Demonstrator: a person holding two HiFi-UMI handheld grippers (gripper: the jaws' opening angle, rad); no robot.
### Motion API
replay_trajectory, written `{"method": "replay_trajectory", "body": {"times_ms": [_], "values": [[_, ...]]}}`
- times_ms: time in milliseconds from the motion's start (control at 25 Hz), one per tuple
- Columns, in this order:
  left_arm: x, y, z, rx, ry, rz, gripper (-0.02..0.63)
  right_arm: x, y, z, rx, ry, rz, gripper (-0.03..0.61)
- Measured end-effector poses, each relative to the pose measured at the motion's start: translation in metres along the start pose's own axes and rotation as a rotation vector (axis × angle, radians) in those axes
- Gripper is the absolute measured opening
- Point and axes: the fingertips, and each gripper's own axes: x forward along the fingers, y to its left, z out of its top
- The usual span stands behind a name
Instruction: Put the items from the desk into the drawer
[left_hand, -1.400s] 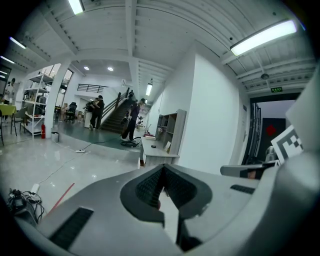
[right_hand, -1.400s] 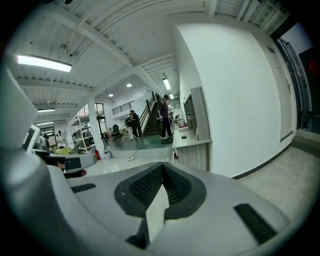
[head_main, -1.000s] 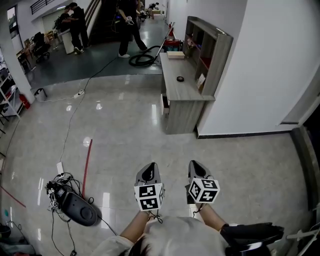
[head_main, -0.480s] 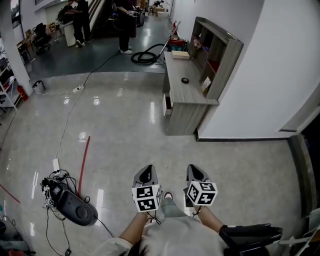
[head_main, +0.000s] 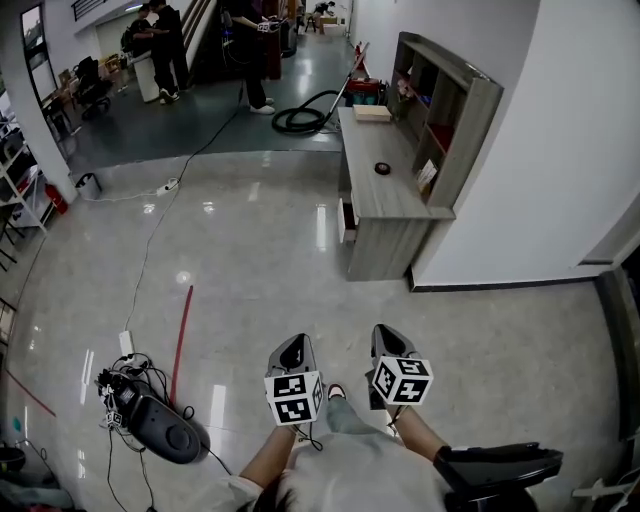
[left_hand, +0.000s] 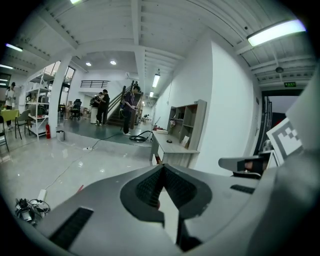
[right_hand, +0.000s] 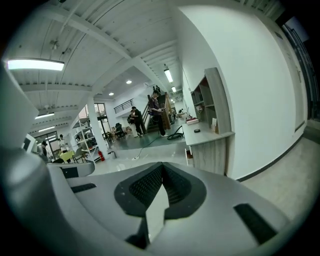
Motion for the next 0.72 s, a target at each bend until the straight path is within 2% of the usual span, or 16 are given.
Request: {"method": "replay_trajectory", "body": {"times_ms": [320, 720], "values": [[0.065, 0.006, 0.041, 0.022, -0.005, -0.002, 0.003, 0.064, -0.025, 0.028, 0.020, 0.012, 0.002, -0.002], [0.142, 0.010, 0.065, 0.019, 0.022, 0.006, 0.003, 0.131, -0.056, 0.055, -0.005, 0.057, 0.007, -0.002]]}}
